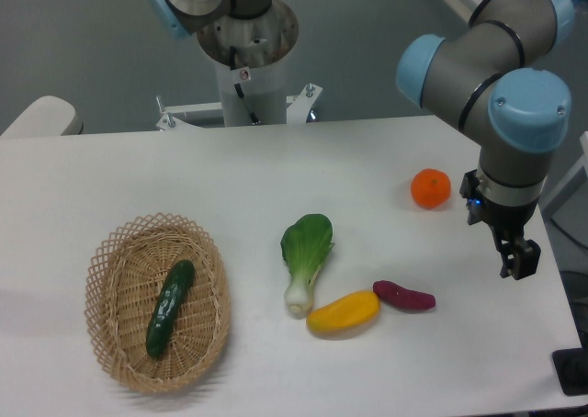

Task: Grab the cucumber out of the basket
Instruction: 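Move the gripper over the basket above the green cucumber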

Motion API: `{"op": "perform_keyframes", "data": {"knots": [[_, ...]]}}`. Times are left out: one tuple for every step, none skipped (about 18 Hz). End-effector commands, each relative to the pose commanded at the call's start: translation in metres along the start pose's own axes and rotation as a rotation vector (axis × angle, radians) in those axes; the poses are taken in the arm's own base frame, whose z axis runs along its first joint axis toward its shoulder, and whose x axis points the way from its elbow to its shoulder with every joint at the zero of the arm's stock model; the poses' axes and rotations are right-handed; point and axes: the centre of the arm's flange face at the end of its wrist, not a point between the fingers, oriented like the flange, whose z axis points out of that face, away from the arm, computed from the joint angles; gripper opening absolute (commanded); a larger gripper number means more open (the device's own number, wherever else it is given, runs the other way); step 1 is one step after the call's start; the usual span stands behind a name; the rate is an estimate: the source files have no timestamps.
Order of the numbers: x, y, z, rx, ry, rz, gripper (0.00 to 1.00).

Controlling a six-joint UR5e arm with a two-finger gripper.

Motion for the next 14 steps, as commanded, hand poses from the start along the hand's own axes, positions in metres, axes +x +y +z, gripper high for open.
{"op": "perform_keyframes", "data": {"knots": [[0.001, 0.000, 0.000, 0.002, 0.006, 0.000, 1.00], [0.001, -0.005, -0.001, 0.005, 0.009, 0.007, 1.00], [0.000, -0.011, -0.005, 0.007, 0.009, 0.013, 1.00], [0.000, -0.018, -0.006, 0.010, 0.015, 0.006, 1.00], [0.001, -0.025, -0.009, 0.012, 0.015, -0.013, 1.00], [0.001, -0.034, -0.010, 0.014, 0.015, -0.031, 1.00], [0.002, -0.043, -0.010, 0.016, 0.017, -0.047, 1.00], [0.003, -0.050, -0.011, 0.023, 0.019, -0.057, 1.00], [0.007, -0.059, -0.010, 0.029, 0.025, -0.069, 1.00], [0.011, -0.064, -0.010, 0.035, 0.030, -0.110, 1.00], [0.015, -0.071, -0.010, 0.041, 0.038, -0.168, 1.00], [0.019, -0.084, -0.012, 0.060, 0.040, -0.234, 1.00], [0.022, -0.096, -0.013, 0.086, 0.044, -0.297, 1.00], [0.026, -0.104, -0.011, 0.106, 0.051, -0.359, 1.00]]}}
